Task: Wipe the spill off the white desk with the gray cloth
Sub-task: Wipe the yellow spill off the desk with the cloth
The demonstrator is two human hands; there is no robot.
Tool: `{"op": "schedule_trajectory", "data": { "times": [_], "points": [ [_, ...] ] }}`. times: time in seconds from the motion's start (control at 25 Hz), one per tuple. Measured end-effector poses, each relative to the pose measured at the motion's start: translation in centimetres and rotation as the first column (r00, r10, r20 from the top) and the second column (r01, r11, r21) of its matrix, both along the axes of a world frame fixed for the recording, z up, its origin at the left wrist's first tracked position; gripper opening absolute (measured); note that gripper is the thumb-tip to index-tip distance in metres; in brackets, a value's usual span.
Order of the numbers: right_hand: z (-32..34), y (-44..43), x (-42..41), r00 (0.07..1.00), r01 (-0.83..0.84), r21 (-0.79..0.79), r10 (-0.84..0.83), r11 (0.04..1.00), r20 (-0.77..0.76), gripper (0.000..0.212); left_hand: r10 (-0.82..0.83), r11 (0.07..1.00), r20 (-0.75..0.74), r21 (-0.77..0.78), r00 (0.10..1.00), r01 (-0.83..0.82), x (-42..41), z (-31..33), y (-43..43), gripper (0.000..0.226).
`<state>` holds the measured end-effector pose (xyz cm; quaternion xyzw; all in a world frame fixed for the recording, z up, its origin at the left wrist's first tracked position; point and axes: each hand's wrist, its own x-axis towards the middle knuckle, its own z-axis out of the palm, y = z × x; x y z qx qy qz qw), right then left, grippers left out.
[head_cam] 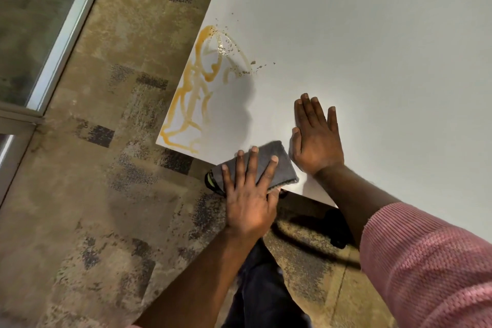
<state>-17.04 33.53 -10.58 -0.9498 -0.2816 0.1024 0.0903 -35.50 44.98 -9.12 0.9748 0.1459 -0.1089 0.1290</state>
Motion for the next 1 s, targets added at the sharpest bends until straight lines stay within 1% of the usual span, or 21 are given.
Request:
{"op": "schedule_trajectory", "data": {
  "times": [0.12,0.2,0.24,0.36,0.52,0.6,0.68,0.76,0.88,0.92,1.0],
  "points": [
    [0.1,-0.1,0.1,1.000,-0.017,-0.016,0.017,1.000,-0.006,0.068,-0.105,0.995,0.006,-0.001,0.994,0.105,-1.8,-0.2,-2.3,0.076],
    [0.0,-0.1,0.1,1.000,-0.009,-0.016,0.009,1.000,-0.001,0.068,-0.133,0.991,0.007,-0.006,0.991,0.133,-1.7,-0.5,-1.0,0.081],
    [0.0,0.0,0.0,1.000,-0.005,-0.013,0.005,1.000,-0.003,0.069,-0.129,0.992,0.011,0.002,0.992,0.129,-1.2,-0.7,0.2,0.080],
    [0.0,0.0,0.1,1.000,0.003,-0.003,-0.003,1.000,-0.004,0.069,-0.027,0.998,0.008,0.056,1.000,0.027,1.1,-0.7,4.4,0.066],
    [-0.1,0.0,0.2,1.000,-0.001,-0.011,0.001,1.000,-0.003,0.069,0.102,0.988,0.026,0.112,0.994,-0.105,4.2,-0.2,6.6,0.065],
    [0.1,-0.1,0.3,1.000,-0.007,-0.021,0.007,1.000,-0.006,0.069,0.205,0.972,0.060,0.103,0.977,-0.211,7.5,0.1,7.6,0.063],
    [0.2,0.0,0.2,1.000,-0.013,-0.029,0.013,0.999,-0.006,0.069,0.247,0.962,0.050,0.108,0.968,-0.251,11.0,0.3,9.2,0.064],
    [0.3,0.0,0.3,1.000,-0.016,-0.040,0.015,0.999,-0.017,0.069,0.201,0.969,0.069,0.133,0.977,-0.209,12.1,0.3,9.6,0.065],
    [0.4,-0.2,0.4,0.999,-0.016,-0.052,0.014,0.999,-0.031,0.069,0.017,0.986,0.142,0.162,0.990,-0.040,9.7,0.1,7.8,0.062],
    [0.4,-0.2,0.4,0.999,-0.013,-0.050,0.011,0.999,-0.031,0.069,-0.039,0.989,0.147,0.146,0.988,0.018,8.8,0.1,7.1,0.061],
    [0.3,-0.1,0.4,1.000,-0.011,-0.040,0.010,0.999,-0.022,0.069,-0.065,0.994,0.120,0.100,0.991,0.053,7.9,0.0,6.5,0.065]
  ]
}}
